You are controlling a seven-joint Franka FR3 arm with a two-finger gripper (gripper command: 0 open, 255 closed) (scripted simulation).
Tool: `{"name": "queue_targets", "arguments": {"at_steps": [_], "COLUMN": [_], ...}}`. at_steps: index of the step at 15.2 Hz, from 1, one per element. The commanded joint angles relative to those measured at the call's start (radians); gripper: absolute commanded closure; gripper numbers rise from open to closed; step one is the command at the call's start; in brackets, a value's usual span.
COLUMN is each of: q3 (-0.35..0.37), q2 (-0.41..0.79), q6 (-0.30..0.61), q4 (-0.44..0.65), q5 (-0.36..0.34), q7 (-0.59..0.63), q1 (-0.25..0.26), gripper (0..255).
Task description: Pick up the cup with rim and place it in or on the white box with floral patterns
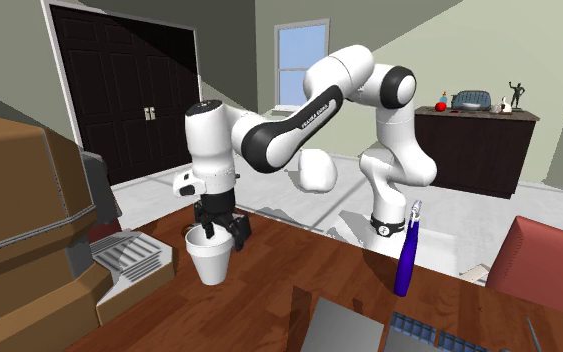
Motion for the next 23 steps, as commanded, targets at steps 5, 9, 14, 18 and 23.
{"name": "queue_targets", "arguments": {"at_steps": [5, 9, 14, 18, 23], "q3": [0.000, 0.000, 0.000, 0.000, -0.001], "q2": [0.017, 0.017, 0.017, 0.017, 0.007], "q6": [0.056, 0.056, 0.056, 0.056, 0.033], "q4": [-0.039, -0.039, -0.038, -0.038, -0.026], "q5": [0.004, 0.004, 0.004, 0.004, 0.001], "q7": [-0.003, -0.003, -0.003, -0.003, -0.003], "q1": [-0.004, -0.004, -0.004, -0.004, -0.004], "gripper": [0, 0, 255, 255, 255]}}
